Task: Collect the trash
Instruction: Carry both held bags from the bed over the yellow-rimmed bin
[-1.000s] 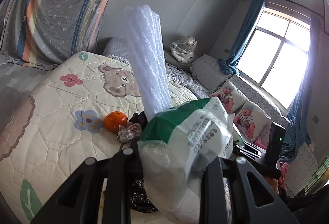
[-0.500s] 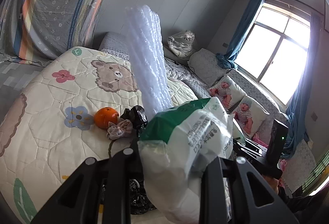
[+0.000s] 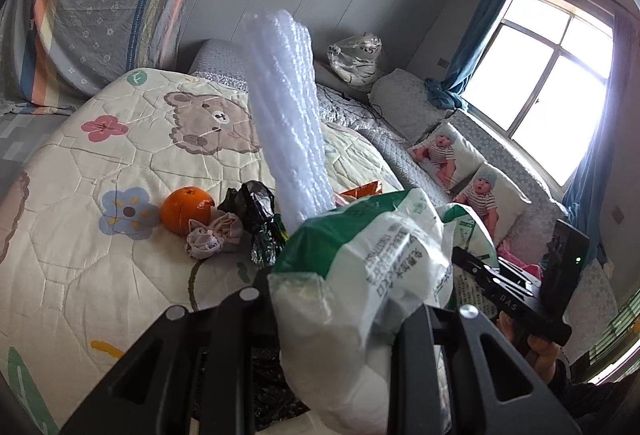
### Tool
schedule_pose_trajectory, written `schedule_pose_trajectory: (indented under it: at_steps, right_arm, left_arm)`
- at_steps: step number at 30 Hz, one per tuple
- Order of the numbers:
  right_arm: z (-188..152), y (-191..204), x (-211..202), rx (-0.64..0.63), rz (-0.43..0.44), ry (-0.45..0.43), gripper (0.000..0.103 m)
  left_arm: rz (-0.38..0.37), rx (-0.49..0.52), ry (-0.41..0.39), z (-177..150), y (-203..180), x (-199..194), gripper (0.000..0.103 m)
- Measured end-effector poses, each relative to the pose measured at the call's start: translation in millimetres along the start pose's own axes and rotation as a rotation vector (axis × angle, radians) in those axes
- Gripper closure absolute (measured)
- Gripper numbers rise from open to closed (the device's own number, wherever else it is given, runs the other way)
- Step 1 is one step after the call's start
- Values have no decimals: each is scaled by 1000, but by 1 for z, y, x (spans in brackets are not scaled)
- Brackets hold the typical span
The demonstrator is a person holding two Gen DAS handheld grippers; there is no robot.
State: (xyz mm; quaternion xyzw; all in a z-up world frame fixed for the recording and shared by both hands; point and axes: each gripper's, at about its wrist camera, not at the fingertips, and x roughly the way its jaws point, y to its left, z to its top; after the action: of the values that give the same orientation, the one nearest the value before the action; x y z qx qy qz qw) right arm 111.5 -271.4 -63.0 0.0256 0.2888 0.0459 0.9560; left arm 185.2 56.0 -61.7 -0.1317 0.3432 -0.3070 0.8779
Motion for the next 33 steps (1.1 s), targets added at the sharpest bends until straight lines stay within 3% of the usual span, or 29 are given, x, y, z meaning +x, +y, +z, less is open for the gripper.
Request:
schedule_pose_trajectory:
  at_steps: [3,18,33]
  right_arm:
    - [-2,-3,0,8,-2,4,83]
    - [5,-20,-21,22,-48,-61,83]
    - [-11,-88,-66,102,-211,-107,83]
  left_arm:
    - [2,-10,27,-5,1,8,80]
    - [-18,36,11,8,-22,8,80]
    - [-138,143,58,24,-102,57,80]
